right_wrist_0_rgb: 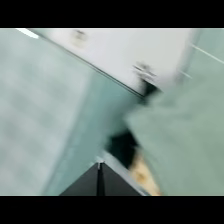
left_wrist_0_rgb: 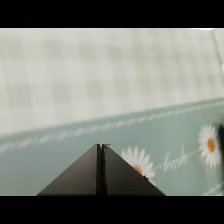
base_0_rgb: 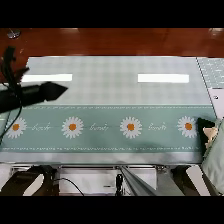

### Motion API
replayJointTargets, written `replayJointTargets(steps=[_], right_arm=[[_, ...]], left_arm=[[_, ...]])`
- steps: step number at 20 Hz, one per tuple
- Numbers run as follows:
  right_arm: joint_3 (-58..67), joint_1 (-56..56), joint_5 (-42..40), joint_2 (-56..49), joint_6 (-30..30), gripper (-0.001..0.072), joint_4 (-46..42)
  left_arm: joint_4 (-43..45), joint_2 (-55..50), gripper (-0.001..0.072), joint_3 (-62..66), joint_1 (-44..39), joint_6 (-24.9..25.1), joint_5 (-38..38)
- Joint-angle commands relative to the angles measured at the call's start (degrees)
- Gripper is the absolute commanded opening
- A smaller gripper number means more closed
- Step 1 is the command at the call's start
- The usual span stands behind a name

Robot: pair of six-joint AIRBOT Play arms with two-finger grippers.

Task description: Fold the shirts.

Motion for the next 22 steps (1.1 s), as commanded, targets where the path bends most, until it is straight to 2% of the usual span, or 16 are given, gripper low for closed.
replayJointTargets(steps=[1, 3, 5, 6, 7, 9, 11, 14, 17, 22], right_arm=[[5.3, 17.8, -16.6, -6.0, -6.1, 0.0018, 19.9], [5.3, 37.7, -20.3, -9.4, -7.0, 0.0018, 9.8], [5.0, 55.9, -20.5, -14.5, -8.8, 0.0019, -7.0], [3.8, 64.4, -18.8, -17.8, -7.5, 0.0019, -17.1], [1.8, 70.9, -17.1, -21.1, -2.8, 0.0019, -26.9], [-2.9, 77.0, -13.7, -26.5, 7.4, 0.0018, -38.5], [-6.8, 76.1, -12.3, -29.5, 10.5, 0.0018, -38.1], [-8.5, 71.7, -11.1, -30.2, 12.2, 0.0019, -36.1], [-8.5, 69.7, -10.8, -30.3, 12.1, 0.0019, -32.8], [-8.5, 69.5, -9.2, -30.2, 9.9, 0.0019, -33.2]], left_arm=[[-1.9, -11.6, 0.0034, 17.5, -2.7, 1.1, -1.6], [1.0, -19.8, 0.0034, 30.0, -8.4, 3.9, -2.1], [12.2, -26.0, 0.0034, 36.5, -14.9, 2.5, -2.1], [19.1, -27.9, 0.0034, 36.2, -17.5, -1.9, -2.4], [26.4, -29.6, 0.0034, 34.9, -19.5, -7.5, -4.3], [39.1, -32.5, 0.0035, 29.6, -21.0, -16.0, -10.6], [42.7, -33.2, 0.0036, 23.4, -19.3, -19.1, -13.2], [41.5, -33.3, 0.0036, 17.6, -14.7, -20.0, -10.6], [34.9, -34.1, 0.0036, 17.5, -13.0, -20.9, -7.1], [35.0, -34.1, 0.0036, 17.5, -13.0, -20.7, -7.5]])
